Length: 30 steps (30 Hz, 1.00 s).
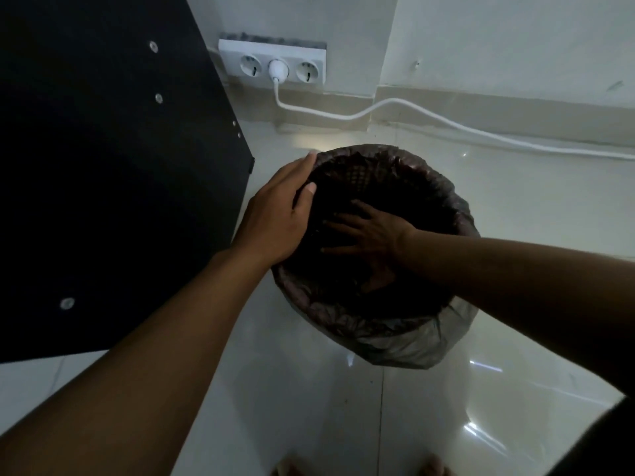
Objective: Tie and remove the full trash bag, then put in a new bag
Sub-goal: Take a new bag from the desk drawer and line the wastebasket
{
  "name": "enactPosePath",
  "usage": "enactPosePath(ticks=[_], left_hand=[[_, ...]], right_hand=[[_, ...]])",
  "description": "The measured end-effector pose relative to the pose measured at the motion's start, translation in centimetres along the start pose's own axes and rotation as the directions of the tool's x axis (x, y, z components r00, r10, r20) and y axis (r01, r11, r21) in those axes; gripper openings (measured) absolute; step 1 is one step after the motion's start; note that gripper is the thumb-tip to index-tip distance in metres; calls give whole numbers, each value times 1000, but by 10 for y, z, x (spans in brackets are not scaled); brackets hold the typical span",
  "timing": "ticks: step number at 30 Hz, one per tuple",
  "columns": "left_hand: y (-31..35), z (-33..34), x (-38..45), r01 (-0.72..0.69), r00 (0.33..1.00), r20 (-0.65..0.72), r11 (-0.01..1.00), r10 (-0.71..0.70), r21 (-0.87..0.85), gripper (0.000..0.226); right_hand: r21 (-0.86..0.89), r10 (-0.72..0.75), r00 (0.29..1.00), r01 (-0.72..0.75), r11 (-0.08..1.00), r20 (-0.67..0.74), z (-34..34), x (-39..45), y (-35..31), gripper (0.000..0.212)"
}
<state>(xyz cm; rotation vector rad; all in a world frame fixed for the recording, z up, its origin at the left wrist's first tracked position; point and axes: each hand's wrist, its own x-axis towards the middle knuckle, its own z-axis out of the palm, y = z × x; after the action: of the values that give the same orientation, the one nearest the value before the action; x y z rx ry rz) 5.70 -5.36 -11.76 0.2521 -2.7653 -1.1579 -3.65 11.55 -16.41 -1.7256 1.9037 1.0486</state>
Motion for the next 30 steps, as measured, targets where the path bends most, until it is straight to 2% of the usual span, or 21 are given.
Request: enactPosePath(ticks=[2,7,11,15,17,19,22,23,25,28,30], left_hand=[[-1,0,1,-31,999,21,999,31,21,49],[0,3,0,-23,999,32,1000,23,-12,49],[1,3,0,-6,1000,15,1000,7,-23,49],[2,5,0,4,1000,12,1000,-4,-16,49],[3,6,-1,17,1000,10,1000,-16,-13,49],[4,6,-1,27,1000,3,1000,-27,-8,49],[6,4,-2,39,999,4,999,-39,-8,49],[7,4,-2,41,999,8,999,-41,-8,49],[8,5,-4,46,999,9,999,-46,-8,49],[9,5,-7,59,998,-8,998,-59,-4,48],[10,5,-9,64,998,-18,998,-64,-5,48]], right_hand=[[-26,-15,1000,15,1000,-6,3,4,-6,102],[5,-27,992,26,1000,125,3,12,-12,98],[-94,18,990,-5,996,139,4,16,-23,91],[-82,20,986,-6,997,166,-1,12,-19,94],[-12,-4,985,6,1000,172,-7,10,-16,94],[145,8,989,-29,989,146,-26,0,-13,81],[425,204,979,-192,885,18,-58,-23,-12,50],[480,279,960,-259,838,30,-60,-28,-12,46],[552,320,933,-354,755,162,-58,-28,-20,47],[619,128,909,-367,695,396,-34,-6,-44,66],[698,72,882,-416,583,466,-20,6,-55,78]])
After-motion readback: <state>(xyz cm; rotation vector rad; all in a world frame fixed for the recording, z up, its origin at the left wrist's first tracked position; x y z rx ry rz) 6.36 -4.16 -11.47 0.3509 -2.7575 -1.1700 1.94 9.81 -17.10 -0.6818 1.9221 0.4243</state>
